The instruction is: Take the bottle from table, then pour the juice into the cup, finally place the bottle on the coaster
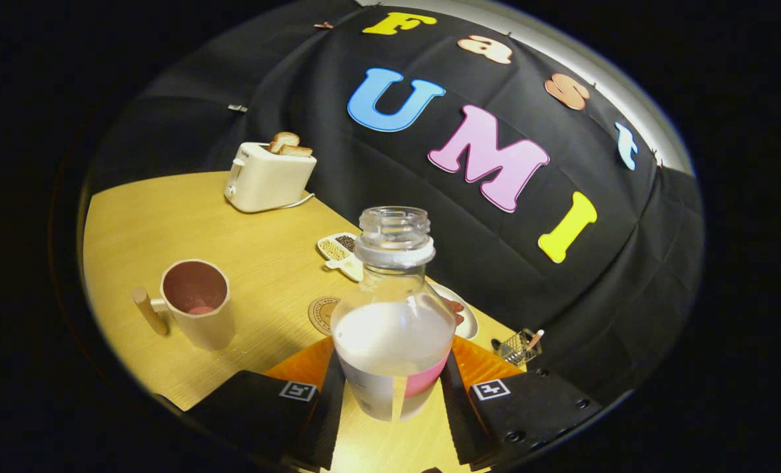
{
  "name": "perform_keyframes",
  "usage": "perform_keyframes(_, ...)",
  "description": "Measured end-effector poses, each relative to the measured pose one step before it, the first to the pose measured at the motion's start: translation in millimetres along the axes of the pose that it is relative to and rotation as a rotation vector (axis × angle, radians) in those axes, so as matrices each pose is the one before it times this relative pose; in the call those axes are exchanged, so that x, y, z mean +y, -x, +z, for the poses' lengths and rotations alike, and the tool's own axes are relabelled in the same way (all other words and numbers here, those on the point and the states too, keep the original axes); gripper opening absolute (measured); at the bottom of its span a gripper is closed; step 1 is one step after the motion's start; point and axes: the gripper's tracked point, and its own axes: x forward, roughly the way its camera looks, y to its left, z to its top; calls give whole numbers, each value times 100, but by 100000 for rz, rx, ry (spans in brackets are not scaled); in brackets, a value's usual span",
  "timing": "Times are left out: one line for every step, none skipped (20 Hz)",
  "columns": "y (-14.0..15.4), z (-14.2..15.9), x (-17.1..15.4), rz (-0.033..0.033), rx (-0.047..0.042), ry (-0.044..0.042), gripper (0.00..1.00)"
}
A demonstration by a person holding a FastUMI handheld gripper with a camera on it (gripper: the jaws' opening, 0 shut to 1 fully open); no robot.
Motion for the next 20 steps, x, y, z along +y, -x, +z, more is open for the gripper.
perform_keyframes(281,-54,79,-1630,1656,4307,70)
perform_keyframes(151,77,157,-2195,1996,5358,70)
perform_keyframes(290,62,58,-1567,1600,4183,70)
perform_keyframes(319,135,244,-1169,1278,4078,70)
perform_keyframes(257,108,127,-1552,1030,3899,70)
perform_keyframes(110,236,119,-1110,1010,3995,70)
perform_keyframes(220,231,104,-1008,570,3909,70)
perform_keyframes(31,361,42,-321,112,3982,70)
perform_keyframes(40,325,351,344,-378,4939,70)
perform_keyframes(-110,481,312,-735,-1010,5647,70)
perform_keyframes(131,557,128,-631,-1105,5349,70)
perform_keyframes(-96,195,188,-259,-934,4030,70)
perform_keyframes(-112,165,152,67,-644,2893,70)
perform_keyframes(-268,212,343,5,-307,2491,70)
perform_keyframes(-248,214,377,87,-366,2582,70)
perform_keyframes(-339,384,266,268,-1077,3514,70)
perform_keyframes(-227,405,242,-350,-1564,4432,70)
perform_keyframes(-155,533,396,-72,-2012,3817,70)
perform_keyframes(-272,115,423,383,-1452,2925,70)
perform_keyframes(-413,48,381,788,-830,1894,70)
